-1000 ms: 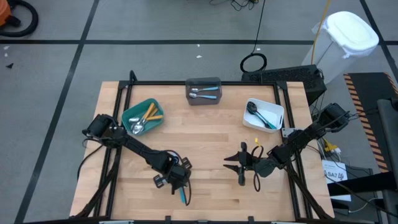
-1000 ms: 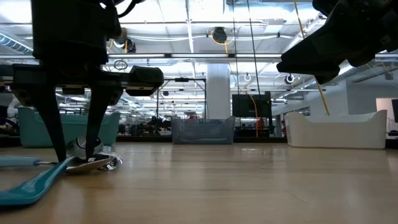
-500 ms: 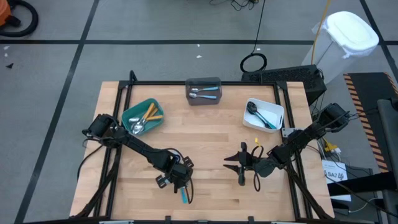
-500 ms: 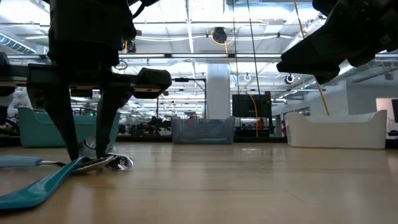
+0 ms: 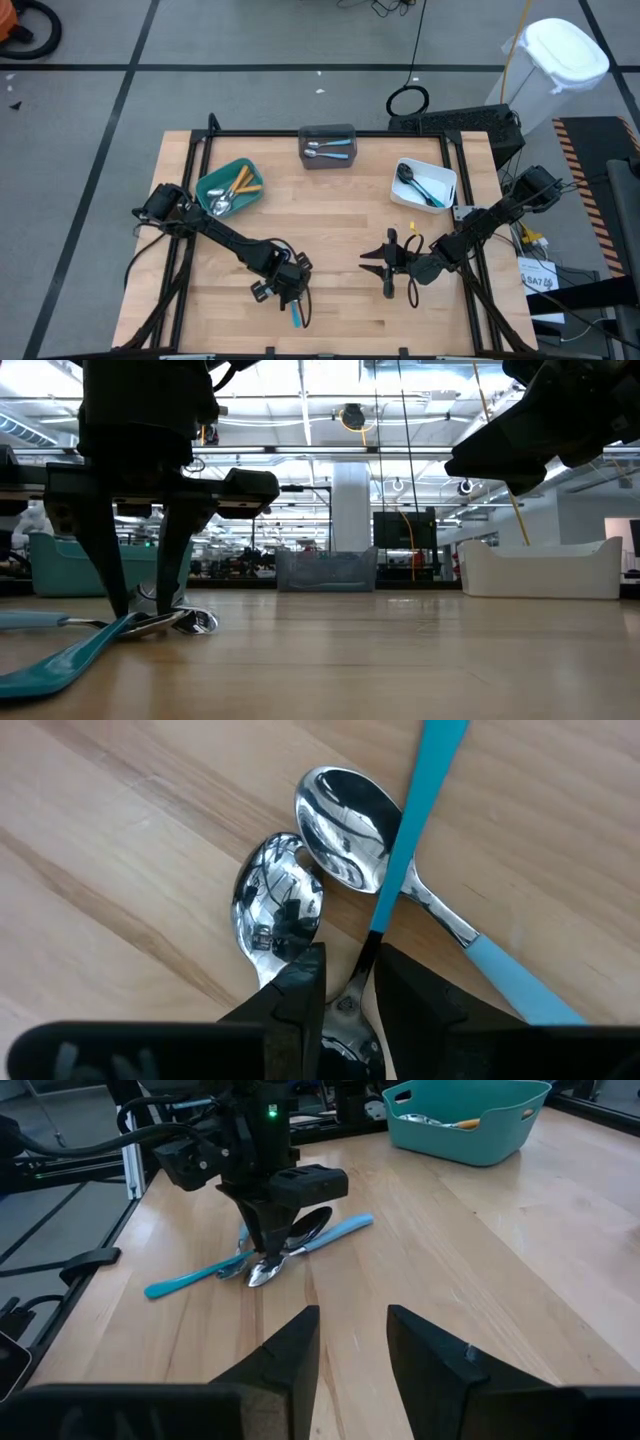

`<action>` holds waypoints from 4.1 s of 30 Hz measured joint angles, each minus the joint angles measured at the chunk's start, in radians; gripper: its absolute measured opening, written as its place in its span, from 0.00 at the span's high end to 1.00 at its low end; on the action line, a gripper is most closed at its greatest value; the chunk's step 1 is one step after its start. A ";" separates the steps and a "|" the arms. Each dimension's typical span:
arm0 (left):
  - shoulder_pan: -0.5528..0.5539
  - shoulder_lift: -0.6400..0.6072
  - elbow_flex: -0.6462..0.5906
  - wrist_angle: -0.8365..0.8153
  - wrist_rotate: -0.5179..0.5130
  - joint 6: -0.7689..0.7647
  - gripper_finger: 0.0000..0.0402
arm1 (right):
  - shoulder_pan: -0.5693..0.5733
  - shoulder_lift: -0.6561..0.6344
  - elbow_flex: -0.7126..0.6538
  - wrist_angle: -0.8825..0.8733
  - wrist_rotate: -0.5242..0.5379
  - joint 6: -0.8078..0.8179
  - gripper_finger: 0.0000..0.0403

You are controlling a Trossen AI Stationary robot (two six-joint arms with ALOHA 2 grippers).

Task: Sort silverware by color (type)
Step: Put the blue spoon into the white bin

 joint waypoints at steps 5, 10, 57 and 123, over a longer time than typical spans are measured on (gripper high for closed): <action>-0.006 0.000 0.001 -0.017 0.001 -0.004 0.77 | 0.000 0.000 0.000 -0.001 0.000 -0.001 0.72; -0.023 0.004 0.048 -0.075 -0.010 -0.020 0.77 | 0.000 0.000 0.000 -0.002 0.000 -0.001 0.72; -0.102 0.012 0.183 -0.272 -0.122 -0.237 0.97 | 0.000 0.000 0.000 -0.006 -0.004 0.001 0.72; -0.101 0.108 0.326 -0.400 -0.250 -0.353 0.99 | 0.000 -0.023 0.000 0.031 0.026 -0.155 0.72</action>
